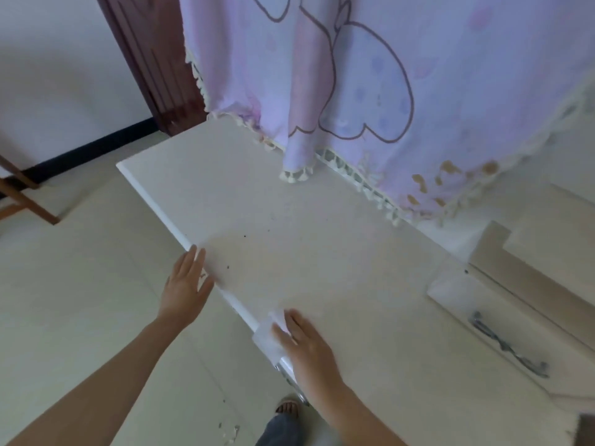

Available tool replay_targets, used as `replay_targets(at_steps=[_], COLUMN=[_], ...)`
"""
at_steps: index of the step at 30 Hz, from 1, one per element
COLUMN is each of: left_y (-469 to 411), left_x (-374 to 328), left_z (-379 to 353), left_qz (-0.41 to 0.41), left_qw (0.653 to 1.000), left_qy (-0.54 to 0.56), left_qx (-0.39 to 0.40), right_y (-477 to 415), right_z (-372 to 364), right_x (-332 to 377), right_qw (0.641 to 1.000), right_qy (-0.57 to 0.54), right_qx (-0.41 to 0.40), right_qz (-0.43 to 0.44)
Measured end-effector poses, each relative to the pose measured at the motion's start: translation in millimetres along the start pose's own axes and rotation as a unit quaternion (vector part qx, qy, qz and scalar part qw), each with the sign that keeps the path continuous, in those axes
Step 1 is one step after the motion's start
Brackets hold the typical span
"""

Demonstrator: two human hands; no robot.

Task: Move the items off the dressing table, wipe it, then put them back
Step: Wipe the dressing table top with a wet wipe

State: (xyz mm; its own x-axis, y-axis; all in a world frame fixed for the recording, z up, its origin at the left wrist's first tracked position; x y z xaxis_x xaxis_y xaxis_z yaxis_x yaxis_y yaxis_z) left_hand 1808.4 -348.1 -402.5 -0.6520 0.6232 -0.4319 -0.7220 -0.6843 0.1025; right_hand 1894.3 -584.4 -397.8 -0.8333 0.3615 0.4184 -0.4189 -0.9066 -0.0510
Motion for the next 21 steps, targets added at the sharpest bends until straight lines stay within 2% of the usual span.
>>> replay_targets(at_steps=[3, 6, 10, 13, 14, 16, 18, 21], left_y=[-16.7, -16.1, -17.5, -19.7, -19.7, -20.9, -24.1, -31.2], left_x=[12.8, 18.7, 28.1, 34.3, 36.3, 42.0, 49.1, 56.7], left_z=[-0.5, -4.6, -3.0, -0.9, 0.1, 3.1, 9.9, 23.0], left_qz=[0.021, 0.017, -0.001, -0.012, -0.015, -0.028, -0.035, -0.048], left_qw=[1.000, 1.000, 1.000, 0.999, 0.999, 0.996, 0.993, 0.985], left_qy=[0.009, 0.020, 0.001, -0.018, -0.022, -0.034, -0.048, -0.090], left_qx=[0.002, 0.011, 0.011, 0.032, 0.044, 0.073, 0.099, 0.138], right_y=[-24.5, -51.5, -83.9, -115.0, -125.7, -143.5, -153.7, -148.4], right_z=[17.0, 44.3, 74.8, 71.5, 61.3, 31.7, 0.4, -22.9], right_x=[-25.6, -86.4, -156.7, -156.8, -143.4, -97.4, -35.2, 35.3], right_qw=[1.000, 0.991, 0.959, 0.928, 0.935, 0.967, 0.990, 0.996], right_qy=[0.009, 0.041, -0.007, -0.003, 0.011, -0.001, -0.029, -0.053], right_qx=[-0.014, 0.001, -0.068, -0.115, -0.106, -0.053, 0.017, 0.024], right_qz=[-0.002, -0.124, -0.276, -0.355, -0.338, -0.249, -0.134, 0.060])
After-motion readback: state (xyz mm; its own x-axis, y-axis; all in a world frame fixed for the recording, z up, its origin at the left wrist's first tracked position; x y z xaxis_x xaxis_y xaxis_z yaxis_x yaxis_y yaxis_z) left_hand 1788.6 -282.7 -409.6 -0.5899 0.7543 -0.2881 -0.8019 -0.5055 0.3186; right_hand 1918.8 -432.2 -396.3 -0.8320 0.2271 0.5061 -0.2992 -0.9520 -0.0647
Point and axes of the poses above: each hand's wrist, its own y-axis away from the middle knuckle, its own z-axis out of the back of the hand, x = y × z, the point moved 1 cm from there along -y, towards the middle knuckle, and after that the axes turned 1 degree about -z, right-handed, at the moved point
